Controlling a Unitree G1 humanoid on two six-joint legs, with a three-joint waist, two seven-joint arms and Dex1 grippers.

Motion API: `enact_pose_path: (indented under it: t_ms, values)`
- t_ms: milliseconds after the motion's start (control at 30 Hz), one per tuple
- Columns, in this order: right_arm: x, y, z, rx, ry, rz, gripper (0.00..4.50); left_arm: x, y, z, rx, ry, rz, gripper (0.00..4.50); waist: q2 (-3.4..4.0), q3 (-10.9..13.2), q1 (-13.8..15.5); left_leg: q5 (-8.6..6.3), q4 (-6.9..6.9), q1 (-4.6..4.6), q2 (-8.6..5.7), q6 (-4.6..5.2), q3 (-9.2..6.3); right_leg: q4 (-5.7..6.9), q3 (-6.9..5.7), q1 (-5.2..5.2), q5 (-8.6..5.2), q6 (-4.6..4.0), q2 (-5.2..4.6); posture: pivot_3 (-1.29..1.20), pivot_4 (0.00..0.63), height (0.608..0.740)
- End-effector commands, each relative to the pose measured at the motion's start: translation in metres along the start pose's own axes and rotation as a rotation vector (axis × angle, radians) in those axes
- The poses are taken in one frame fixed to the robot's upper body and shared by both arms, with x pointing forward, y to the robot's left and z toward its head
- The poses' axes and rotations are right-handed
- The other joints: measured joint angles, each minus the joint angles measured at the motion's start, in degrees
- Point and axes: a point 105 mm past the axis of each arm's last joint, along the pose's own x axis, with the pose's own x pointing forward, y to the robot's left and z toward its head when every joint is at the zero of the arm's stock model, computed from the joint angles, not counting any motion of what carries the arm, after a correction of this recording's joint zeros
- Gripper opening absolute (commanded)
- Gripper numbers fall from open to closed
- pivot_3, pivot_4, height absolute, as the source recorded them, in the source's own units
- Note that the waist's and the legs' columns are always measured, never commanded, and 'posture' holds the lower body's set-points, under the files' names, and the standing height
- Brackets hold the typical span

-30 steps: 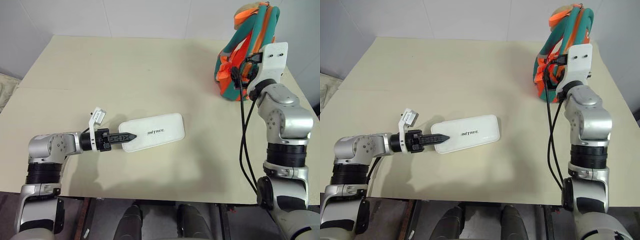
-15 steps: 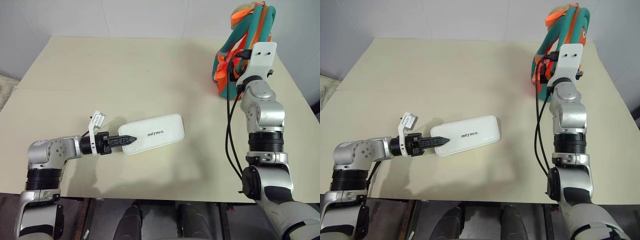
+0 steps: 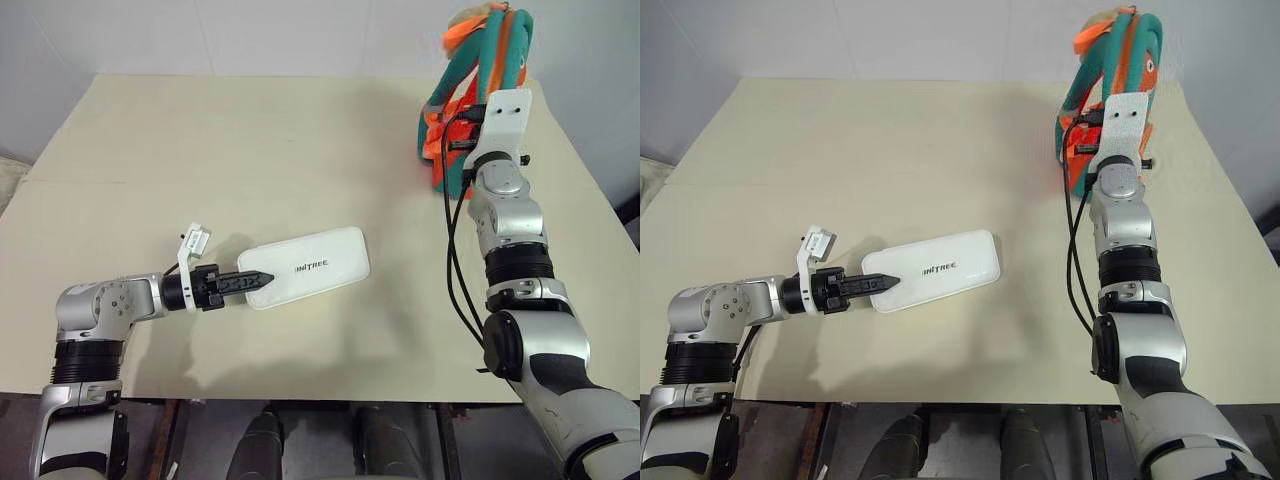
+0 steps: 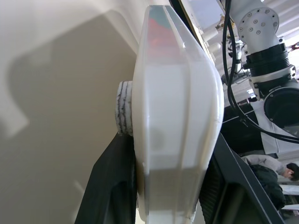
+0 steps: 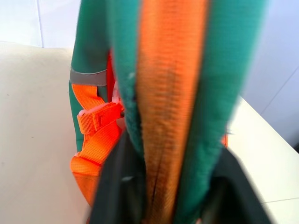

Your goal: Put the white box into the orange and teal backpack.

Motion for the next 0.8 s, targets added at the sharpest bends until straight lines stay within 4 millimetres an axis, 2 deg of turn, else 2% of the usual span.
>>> enact_pose_path:
  t_ms: [33, 133, 233, 300, 433, 533, 600, 667, 800]
  values:
    - [-0.007, -0.018, 0.037, 0.003, -0.127, 0.007, 0.00, 0.002, -0.003, 0.002, 0.029, 0.000, -0.002, 1.27, 0.01, 0.0, 0.0, 0.00, -0.01, -0.01, 0.00, 0.00, 0.00, -0.01, 0.00, -0.01, 0.00, 0.00, 0.00, 0.00, 0.150, 0.740]
    - [-0.020, -0.031, 0.041, -0.015, -0.126, 0.040, 0.00, 0.002, -0.002, 0.003, 0.030, 0.000, -0.001, 1.27, 0.02, 0.0, 0.0, 0.00, -0.04, -0.13, 0.00, 0.00, 0.00, -0.02, 0.01, -0.17, -0.01, 0.01, 0.00, 0.00, 0.150, 0.740]
    - [-0.039, -0.053, 0.039, -0.053, -0.102, 0.054, 0.00, 0.004, -0.001, 0.003, 0.028, 0.005, -0.005, 1.27, 0.05, 0.0, 0.3, 0.00, -0.05, -0.42, 0.00, -0.01, 0.00, 0.02, 0.01, -0.46, -0.02, 0.01, 0.00, 0.00, 0.150, 0.740]
    - [-0.054, -0.066, 0.033, -0.083, -0.054, 0.075, 0.00, 0.006, 0.000, 0.002, 0.027, 0.014, -0.010, 1.27, 0.05, 0.0, 0.8, 0.05, 0.07, -0.84, -0.01, -0.06, 0.00, 0.16, 0.02, -0.85, -0.01, 0.01, 0.00, 0.00, 0.150, 0.740]
    - [-0.088, -0.113, 0.026, -0.266, 0.026, 0.075, 0.00, 0.012, 0.000, 0.003, 0.025, 0.027, -0.030, 1.27, 0.07, 0.0, 1.9, 0.01, 0.09, -0.84, -0.03, 0.01, 0.00, 0.07, -0.01, -0.81, -0.03, 0.03, 0.00, 0.00, 0.150, 0.740]
    - [-0.098, -0.132, 0.018, -0.270, 0.097, 0.065, 0.00, 0.013, 0.000, 0.003, 0.023, 0.034, -0.036, 1.27, 0.07, 0.0, 1.8, -0.01, 0.20, -0.82, -0.05, 0.05, 0.03, 0.05, 0.02, -0.73, -0.02, 0.04, -0.02, 0.00, 0.150, 0.740]
    - [-0.107, -0.148, 0.004, -0.305, 0.163, 0.062, 0.00, 0.016, 0.000, 0.004, 0.021, 0.041, -0.042, 1.27, 0.06, 0.0, 1.8, 0.00, 0.28, -0.79, -0.05, 0.07, 0.03, 0.08, 0.02, -0.68, 0.01, 0.06, -0.01, 0.00, 0.150, 0.740]
    - [-0.110, -0.155, -0.008, -0.311, 0.197, 0.066, 0.00, 0.018, 0.000, 0.004, 0.023, 0.046, -0.050, 1.27, 0.05, 0.0, 1.8, 0.02, 0.32, -0.76, -0.05, 0.10, 0.03, 0.07, 0.01, -0.63, 0.05, 0.07, -0.01, 0.00, 0.150, 0.740]
    - [-0.110, -0.152, -0.022, -0.320, 0.203, 0.099, 0.00, 0.021, -0.001, 0.005, 0.028, 0.049, -0.060, 1.27, 0.05, 0.0, 1.7, 0.03, 0.44, -0.76, -0.06, 0.12, 0.03, 0.07, 0.03, -0.59, 0.13, 0.10, -0.02, 0.00, 0.150, 0.740]
